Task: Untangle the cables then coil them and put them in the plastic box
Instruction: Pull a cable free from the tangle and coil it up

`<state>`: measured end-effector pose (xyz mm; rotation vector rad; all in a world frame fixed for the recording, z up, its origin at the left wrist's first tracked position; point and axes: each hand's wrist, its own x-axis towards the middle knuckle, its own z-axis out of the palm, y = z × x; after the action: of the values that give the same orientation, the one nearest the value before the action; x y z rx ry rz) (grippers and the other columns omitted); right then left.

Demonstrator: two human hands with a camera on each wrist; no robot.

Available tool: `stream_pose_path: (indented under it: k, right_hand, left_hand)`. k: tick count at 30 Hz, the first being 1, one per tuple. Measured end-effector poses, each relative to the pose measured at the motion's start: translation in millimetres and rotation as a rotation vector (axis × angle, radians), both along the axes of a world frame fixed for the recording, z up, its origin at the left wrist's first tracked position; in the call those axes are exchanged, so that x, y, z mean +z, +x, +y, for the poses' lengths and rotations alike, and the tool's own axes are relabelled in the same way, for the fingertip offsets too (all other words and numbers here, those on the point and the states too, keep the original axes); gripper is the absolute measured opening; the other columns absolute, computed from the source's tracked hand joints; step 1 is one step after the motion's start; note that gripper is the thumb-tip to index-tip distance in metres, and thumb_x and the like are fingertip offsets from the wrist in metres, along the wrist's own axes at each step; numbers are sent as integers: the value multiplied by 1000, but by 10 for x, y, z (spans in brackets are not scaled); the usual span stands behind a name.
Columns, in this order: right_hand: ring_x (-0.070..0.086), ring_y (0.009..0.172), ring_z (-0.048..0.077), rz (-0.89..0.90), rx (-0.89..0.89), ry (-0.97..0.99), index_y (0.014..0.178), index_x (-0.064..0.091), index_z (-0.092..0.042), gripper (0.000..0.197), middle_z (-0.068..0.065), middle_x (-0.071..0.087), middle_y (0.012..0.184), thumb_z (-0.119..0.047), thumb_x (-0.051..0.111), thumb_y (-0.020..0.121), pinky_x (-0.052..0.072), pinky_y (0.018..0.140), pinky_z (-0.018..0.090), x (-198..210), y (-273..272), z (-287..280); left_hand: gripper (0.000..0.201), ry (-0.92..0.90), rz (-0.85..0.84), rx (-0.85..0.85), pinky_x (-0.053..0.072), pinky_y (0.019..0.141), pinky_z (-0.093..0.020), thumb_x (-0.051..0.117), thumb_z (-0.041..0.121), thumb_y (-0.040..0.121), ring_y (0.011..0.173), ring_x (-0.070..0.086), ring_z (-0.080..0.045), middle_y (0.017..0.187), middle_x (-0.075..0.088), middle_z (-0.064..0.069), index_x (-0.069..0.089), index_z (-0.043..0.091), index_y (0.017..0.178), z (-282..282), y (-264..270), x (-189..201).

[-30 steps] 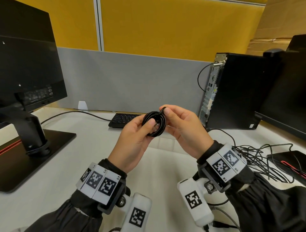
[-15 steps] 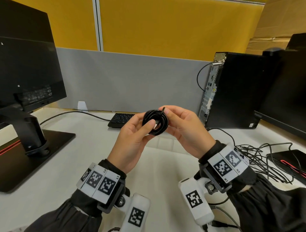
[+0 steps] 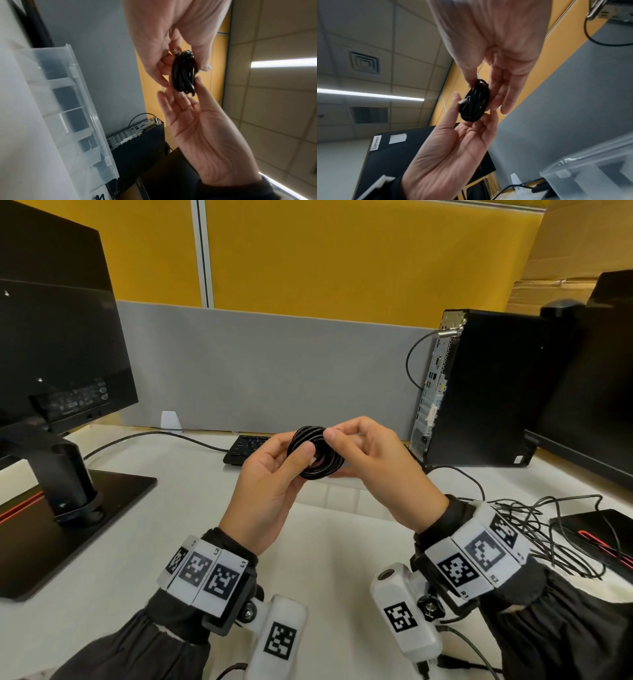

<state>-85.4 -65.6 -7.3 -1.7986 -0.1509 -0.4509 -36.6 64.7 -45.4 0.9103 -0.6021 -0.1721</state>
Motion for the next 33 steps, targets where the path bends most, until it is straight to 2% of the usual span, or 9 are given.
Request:
stream_pose_path:
  k: [5, 8, 11, 15, 19, 21, 29, 31, 33]
  right_hand:
    - [65, 89, 29, 80, 6, -87, 99, 60, -6, 22, 16, 69, 98, -25, 50, 95, 55, 78, 37, -70, 26, -93]
    - [64, 86, 24, 81, -11, -205, 98, 60, -10, 19, 13, 69, 97, -25, 48, 96, 54, 79, 39, -97, 30, -117]
    - [66, 89, 25, 80, -13, -324, 99, 60, -13, 18, 9, 69, 96, -26, 48, 96, 54, 83, 41, -95, 40, -154]
    - [65, 86, 20, 72, 13, -391, 98, 60, -14, 16, 5, 68, 92, -24, 48, 96, 53, 81, 34, -110, 65, -135]
    - [56, 66, -1, 104, 70, -484, 95, 58, -18, 12, -8, 61, 79, -25, 48, 96, 45, 63, 16, -87, 103, -139]
    - [52, 61, 0, 156, 111, -498, 96, 58, -16, 15, -7, 59, 78, -26, 47, 97, 42, 59, 13, -47, 115, -165]
    - [51, 56, -9, 277, 171, -457, 97, 61, -13, 22, -8, 59, 75, -25, 43, 99, 38, 56, 6, -128, 196, -223]
    - [55, 66, -7, 217, 119, -546, 100, 61, -15, 20, -5, 63, 80, -25, 44, 98, 42, 61, 11, -154, 219, -185]
    - [57, 80, 9, 147, 61, -712, 109, 61, -13, 24, 2, 66, 94, -27, 46, 97, 44, 68, 18, -146, 258, -146]
  left_hand:
    - [52, -17, 75, -126, 55, 83, -29, 83, 38, 60, 96, 65, -18, 99, 69, -8, 59, 7, 94, -6, 41, -52]
    - [39, 27, 148, -209, 51, 93, -37, 71, 23, 77, 110, 60, -28, 113, 64, -16, 54, 4, 106, -5, 50, -68]
    - [45, 167, 154, -272, 53, 91, -37, 59, 9, 79, 110, 62, -27, 118, 63, -15, 50, 3, 122, -9, 35, -63]
    - [44, 316, 152, -298, 56, 83, -36, 65, 8, 77, 101, 63, -20, 106, 65, -7, 55, 14, 119, -25, 12, -82]
    - [37, 344, 183, -352, 58, 74, -30, 59, 1, 76, 85, 69, -24, 99, 68, -15, 57, 4, 113, 30, 37, -83]
    - [32, 340, 183, -357, 58, 72, -27, 56, -6, 77, 80, 70, -23, 95, 70, -17, 58, 3, 108, 62, 57, -58]
    - [34, 288, 263, -389, 58, 75, -30, 52, -17, 82, 87, 69, -27, 95, 68, -21, 55, -6, 114, 60, 138, -142]
    - [32, 287, 277, -350, 58, 75, -29, 46, -18, 84, 84, 70, -26, 92, 69, -18, 55, -5, 112, 49, 180, -153]
    - [31, 288, 261, -321, 58, 77, -29, 44, -17, 85, 84, 70, -25, 90, 70, -15, 57, -4, 109, 44, 220, -159]
